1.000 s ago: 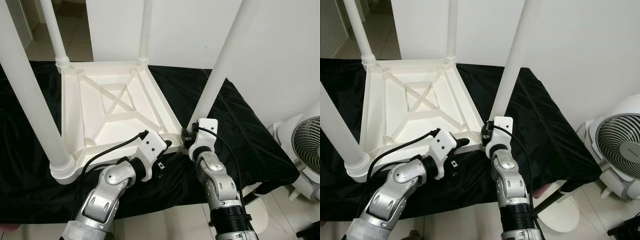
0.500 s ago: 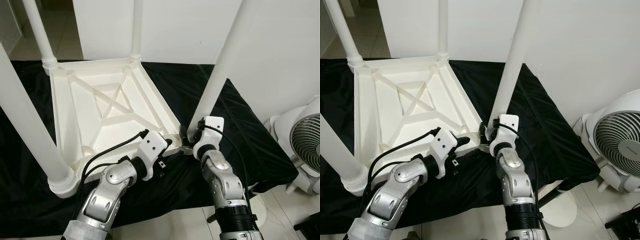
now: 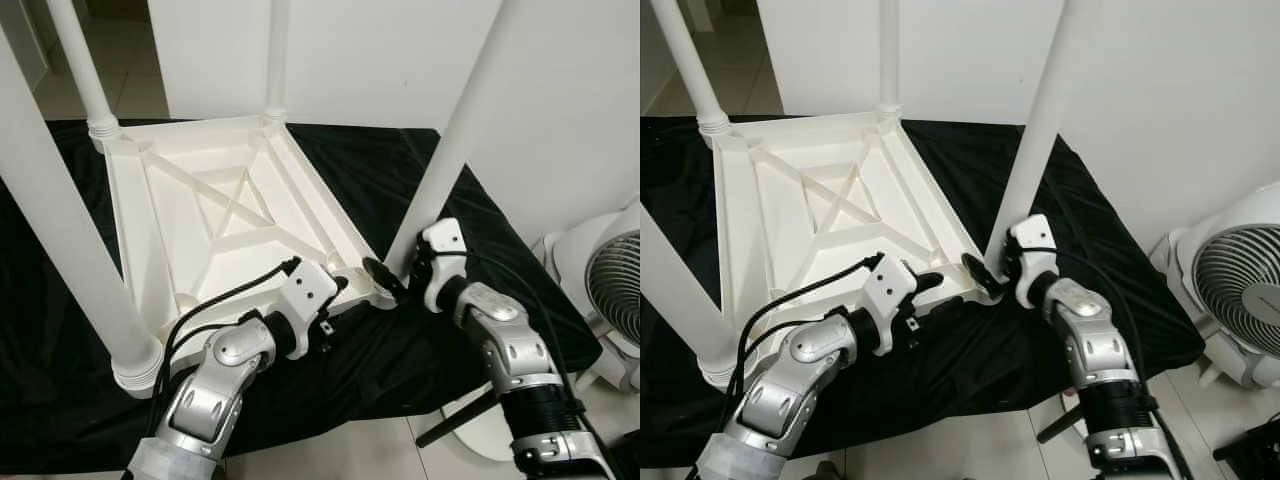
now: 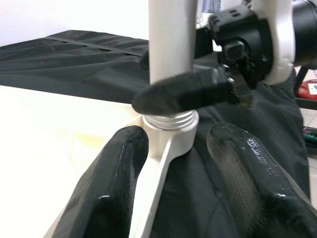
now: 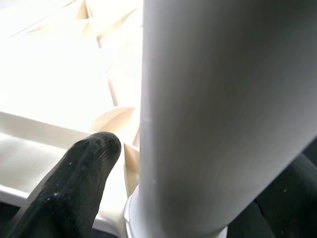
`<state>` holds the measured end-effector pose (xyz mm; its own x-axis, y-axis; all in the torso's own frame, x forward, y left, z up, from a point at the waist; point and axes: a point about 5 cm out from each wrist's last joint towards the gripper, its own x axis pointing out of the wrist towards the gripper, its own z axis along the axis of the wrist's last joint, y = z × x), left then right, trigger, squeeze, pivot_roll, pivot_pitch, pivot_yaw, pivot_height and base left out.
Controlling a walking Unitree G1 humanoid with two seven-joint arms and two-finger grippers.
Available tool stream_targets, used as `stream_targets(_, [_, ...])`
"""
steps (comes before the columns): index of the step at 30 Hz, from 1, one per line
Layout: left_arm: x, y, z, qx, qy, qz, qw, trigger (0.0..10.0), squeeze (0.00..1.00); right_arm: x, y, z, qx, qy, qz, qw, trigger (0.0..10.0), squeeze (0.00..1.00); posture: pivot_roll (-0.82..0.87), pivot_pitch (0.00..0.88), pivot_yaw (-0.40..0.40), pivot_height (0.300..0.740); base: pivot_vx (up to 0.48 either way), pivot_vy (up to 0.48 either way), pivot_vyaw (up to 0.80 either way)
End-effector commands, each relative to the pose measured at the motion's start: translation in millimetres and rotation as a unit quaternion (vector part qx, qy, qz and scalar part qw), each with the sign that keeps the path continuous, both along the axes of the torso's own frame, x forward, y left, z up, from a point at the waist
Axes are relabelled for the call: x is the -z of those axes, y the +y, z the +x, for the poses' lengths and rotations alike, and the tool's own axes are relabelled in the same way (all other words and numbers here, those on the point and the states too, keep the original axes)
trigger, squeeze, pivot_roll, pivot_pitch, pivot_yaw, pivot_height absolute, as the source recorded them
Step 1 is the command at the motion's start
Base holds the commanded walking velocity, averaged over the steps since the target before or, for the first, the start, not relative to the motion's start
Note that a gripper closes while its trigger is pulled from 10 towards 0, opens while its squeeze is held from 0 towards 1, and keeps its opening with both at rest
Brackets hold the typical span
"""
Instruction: Building children table
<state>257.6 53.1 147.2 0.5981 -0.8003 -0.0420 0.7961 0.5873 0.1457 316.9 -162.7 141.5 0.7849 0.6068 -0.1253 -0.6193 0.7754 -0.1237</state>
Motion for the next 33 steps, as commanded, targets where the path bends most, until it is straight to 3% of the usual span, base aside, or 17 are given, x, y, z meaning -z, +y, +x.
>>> stream_targets(1, [1, -0.8, 2.6, -0.021, 0.003, 0.001, 1.000, 10.0, 0.00, 4, -4.3, 0.8, -0.034, 0.009, -0.012, 0.999, 10.0, 0.00, 0.09, 0.000, -0.082, 0.740, 0.000, 0.000, 0.00])
stream_targets(2, [1, -0.8, 2.6, -0.021, 0.003, 0.001, 1.000, 10.0, 0.00, 4, -4.3, 0.8, -0.034, 0.009, -0.012, 0.999, 10.0, 0.00, 0.09, 0.000, -0.082, 0.740, 0.000, 0.000, 0.00])
stream_targets(3, [1, -1.3, 2.6, -0.019, 0.003, 0.001, 1.000, 10.0, 0.00, 6, -6.4, 0.8, -0.048, 0.014, -0.017, 0.999, 5.6, 0.00, 0.09, 0.000, -0.082, 0.740, 0.000, 0.000, 0.00])
stream_targets(4, [1, -1.4, 2.4, -0.018, 0.002, 0.001, 1.000, 10.0, 0.00, 9, -8.5, 0.8, -0.062, 0.023, -0.015, 0.998, 3.9, 0.00, 0.09, 0.000, -0.082, 0.740, 0.000, 0.000, 0.00])
stream_targets(5, [1, -1.4, 2.4, -0.018, 0.002, 0.001, 1.000, 10.0, 0.00, 9, -8.5, 0.8, -0.062, 0.023, -0.015, 0.998, 3.9, 0.00, 0.09, 0.000, -0.082, 0.740, 0.000, 0.000, 0.00])
stream_targets(6, [1, -1.2, 2.1, -0.016, 0.002, 0.002, 1.000, 10.0, 0.00, 10, -9.7, 1.3, -0.071, 0.027, -0.015, 0.997, 0.0, 0.00, 0.09, 0.000, -0.081, 0.740, 0.000, 0.000, 0.00])
stream_targets(20, [2, -2.1, -0.2, -0.008, 0.006, 0.005, 1.000, 10.0, 0.00, 14, -3.3, 0.9, -0.108, 0.041, 0.010, 0.993, 0.0, 0.00, 0.09, 0.000, -0.084, 0.740, 0.000, 0.000, 0.00])
stream_targets(21, [2, -2.4, -0.4, -0.007, 0.006, 0.005, 1.000, 10.0, 0.00, 13, -1.2, 1.1, -0.102, 0.037, 0.014, 0.994, 9.8, 0.00, 0.09, 0.000, -0.085, 0.740, 0.000, 0.000, 0.00])
stream_targets(26, [3, -3.4, -1.4, -0.006, 0.008, 0.004, 1.000, 10.0, 0.00, 7, 12.1, 0.7, -0.061, 0.020, 0.036, 0.997, 10.0, 0.00, 0.09, 0.000, -0.086, 0.740, 0.000, 0.000, 0.00])
stream_targets(33, [3, -3.9, -2.3, -0.006, 0.010, 0.004, 1.000, 10.0, 0.00, 6, 18.2, 1.6, -0.013, 0.014, 0.048, 0.999, 10.0, 0.00, 0.09, 0.000, -0.088, 0.740, 0.000, 0.000, 0.00])
